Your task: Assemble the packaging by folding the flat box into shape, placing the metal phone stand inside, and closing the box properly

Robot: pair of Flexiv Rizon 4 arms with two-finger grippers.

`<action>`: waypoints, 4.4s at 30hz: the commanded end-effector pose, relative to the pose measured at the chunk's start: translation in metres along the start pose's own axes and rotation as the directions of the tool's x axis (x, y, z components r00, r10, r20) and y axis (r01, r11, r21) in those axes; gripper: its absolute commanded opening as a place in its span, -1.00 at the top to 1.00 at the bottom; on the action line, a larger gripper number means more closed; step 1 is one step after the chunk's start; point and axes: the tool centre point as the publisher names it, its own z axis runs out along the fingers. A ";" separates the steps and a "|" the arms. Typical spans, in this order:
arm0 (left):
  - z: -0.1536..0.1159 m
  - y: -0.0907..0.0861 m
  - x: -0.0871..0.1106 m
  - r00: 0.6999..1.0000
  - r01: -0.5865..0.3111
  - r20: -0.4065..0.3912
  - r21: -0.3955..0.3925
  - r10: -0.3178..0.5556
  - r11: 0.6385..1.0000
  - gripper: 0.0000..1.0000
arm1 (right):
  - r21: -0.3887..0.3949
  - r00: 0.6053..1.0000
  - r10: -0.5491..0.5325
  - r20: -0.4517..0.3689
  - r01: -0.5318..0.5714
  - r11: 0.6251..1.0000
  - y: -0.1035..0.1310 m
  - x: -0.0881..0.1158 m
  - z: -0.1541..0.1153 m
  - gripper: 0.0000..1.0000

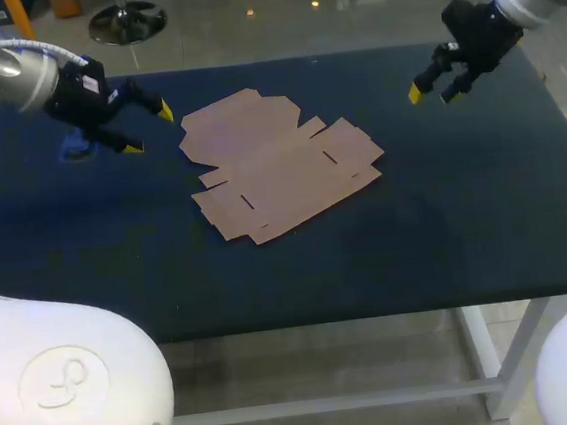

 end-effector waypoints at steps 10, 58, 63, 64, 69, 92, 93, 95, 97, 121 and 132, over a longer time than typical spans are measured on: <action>0.006 0.017 -0.001 1.000 0.017 0.018 0.004 -0.017 1.000 -1.00 | 0.280 0.989 -0.014 -0.150 0.056 0.958 0.039 -0.019 0.065 -1.00; 0.005 0.035 -0.021 0.999 0.042 0.016 0.001 -0.042 0.999 -1.00 | 0.497 0.951 0.078 -0.298 0.084 0.864 0.053 -0.008 0.176 0.05; 0.004 0.038 -0.023 0.999 0.047 0.011 0.004 -0.047 0.999 -1.00 | 0.474 0.948 0.085 -0.307 0.075 0.878 0.050 -0.002 0.178 0.56; 0.003 0.039 -0.023 0.999 0.047 0.010 0.005 -0.048 0.999 -1.00 | 0.466 0.946 0.088 -0.312 0.072 0.882 0.049 -0.001 0.178 0.84; 0.001 0.044 -0.025 0.999 0.047 0.007 0.007 -0.047 0.999 -1.00 | 0.423 0.941 0.100 -0.323 0.049 0.905 0.041 0.004 0.175 1.00; -0.002 0.054 -0.026 0.999 0.037 -0.005 0.004 -0.037 0.999 -1.00 | 0.137 0.880 0.266 -0.394 -0.229 0.964 -0.020 0.045 0.164 1.00; -0.002 0.055 -0.026 0.999 0.036 -0.004 0.004 -0.036 0.999 -1.00 | 0.132 0.878 0.270 -0.395 -0.237 0.963 -0.022 0.046 0.164 1.00; -0.002 0.055 -0.026 0.999 0.036 -0.003 0.002 -0.036 0.999 -1.00 | 0.109 0.878 0.286 -0.385 -0.265 0.958 -0.027 0.050 0.163 1.00; -0.001 0.055 -0.025 0.999 0.035 -0.003 0.001 -0.035 0.999 -1.00 | 0.101 0.876 0.292 -0.385 -0.275 0.956 -0.031 0.051 0.163 1.00; 0.006 0.060 -0.021 1.000 0.030 -0.004 -0.006 -0.030 1.000 -1.00 | 0.364 0.863 0.317 -0.393 -0.170 0.916 -0.034 0.035 0.139 -0.66; 0.010 0.060 -0.016 0.999 0.036 -0.001 -0.004 -0.036 0.999 -1.00 | 0.517 0.871 0.294 -0.394 -0.054 0.854 -0.009 0.024 0.149 -0.35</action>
